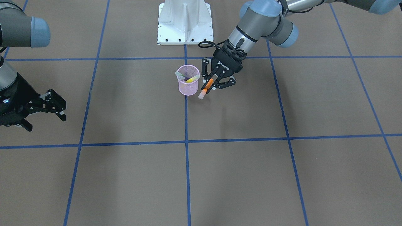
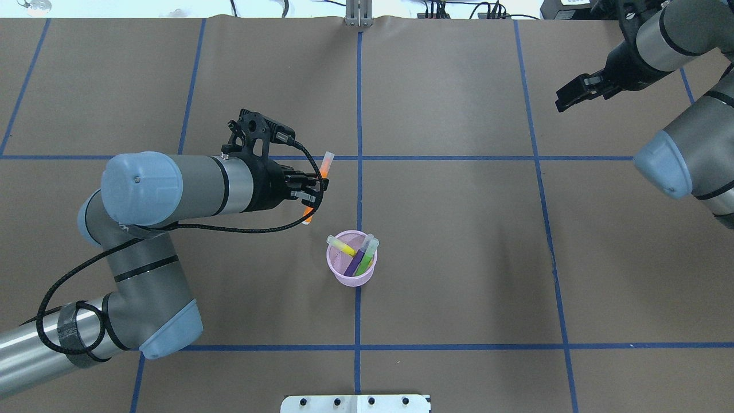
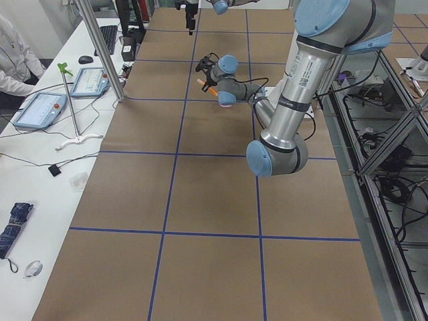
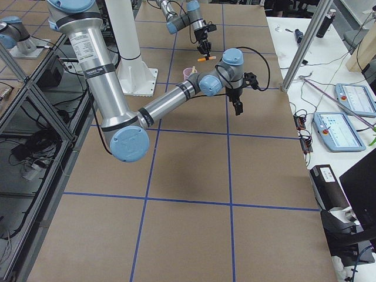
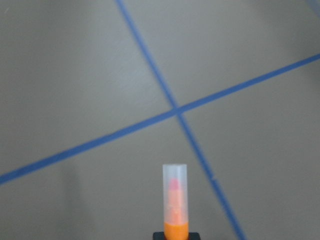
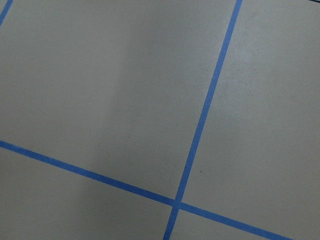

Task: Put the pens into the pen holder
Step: 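Move the orange pen over the cup and release it with the left gripper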

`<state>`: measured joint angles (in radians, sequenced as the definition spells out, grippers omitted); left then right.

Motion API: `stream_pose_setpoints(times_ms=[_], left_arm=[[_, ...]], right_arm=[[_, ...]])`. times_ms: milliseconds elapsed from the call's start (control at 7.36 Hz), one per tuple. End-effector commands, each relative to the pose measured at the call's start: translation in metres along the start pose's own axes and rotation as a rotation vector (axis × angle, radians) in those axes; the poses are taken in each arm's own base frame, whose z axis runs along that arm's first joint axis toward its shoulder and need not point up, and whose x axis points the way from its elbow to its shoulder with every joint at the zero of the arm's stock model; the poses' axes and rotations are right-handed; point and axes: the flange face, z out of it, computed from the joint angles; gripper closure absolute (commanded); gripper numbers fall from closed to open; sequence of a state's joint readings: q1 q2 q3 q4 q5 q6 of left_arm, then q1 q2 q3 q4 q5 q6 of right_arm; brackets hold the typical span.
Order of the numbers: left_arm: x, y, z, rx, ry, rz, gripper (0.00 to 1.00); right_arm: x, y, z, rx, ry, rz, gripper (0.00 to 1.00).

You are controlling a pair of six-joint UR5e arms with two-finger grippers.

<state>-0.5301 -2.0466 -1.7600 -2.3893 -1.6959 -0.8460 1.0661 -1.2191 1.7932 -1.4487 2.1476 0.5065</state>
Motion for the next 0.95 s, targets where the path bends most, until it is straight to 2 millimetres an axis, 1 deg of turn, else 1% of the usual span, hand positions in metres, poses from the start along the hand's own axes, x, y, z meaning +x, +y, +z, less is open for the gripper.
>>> stream_pose_setpoints(times_ms=[0, 136, 272, 408, 543, 679, 815], left_arm=[[0.024, 0.016, -0.005, 0.142, 0.167, 0.026, 1.00], [0.033, 0.028, 0.003, 0.170, 0.180, 0.040, 1.00], [0.048, 0.047, 0.008, 0.196, 0.204, 0.160, 1.00], [0.048, 0.063, 0.018, 0.209, 0.216, 0.183, 1.00], [0.041, 0.072, 0.027, 0.224, 0.229, 0.182, 1.00], [0.037, 0.076, 0.028, 0.240, 0.241, 0.181, 1.00], [0.039, 0.074, 0.028, 0.243, 0.247, 0.181, 0.69]], right_arm=[[-0.002, -0.002, -0.001, 0.004, -0.001, -0.001, 0.00], [-0.002, -0.002, -0.001, 0.004, -0.001, -0.001, 0.00], [-0.002, -0.002, -0.001, 0.004, -0.001, -0.001, 0.00], [-0.002, -0.002, -0.001, 0.004, -0.001, -0.001, 0.00], [-0.002, -0.002, -0.001, 0.004, -0.001, -0.001, 0.00], [-0.002, -0.002, -0.001, 0.004, -0.001, -0.001, 0.00], [-0.002, -0.002, -0.001, 0.004, -0.001, -0.001, 0.00]])
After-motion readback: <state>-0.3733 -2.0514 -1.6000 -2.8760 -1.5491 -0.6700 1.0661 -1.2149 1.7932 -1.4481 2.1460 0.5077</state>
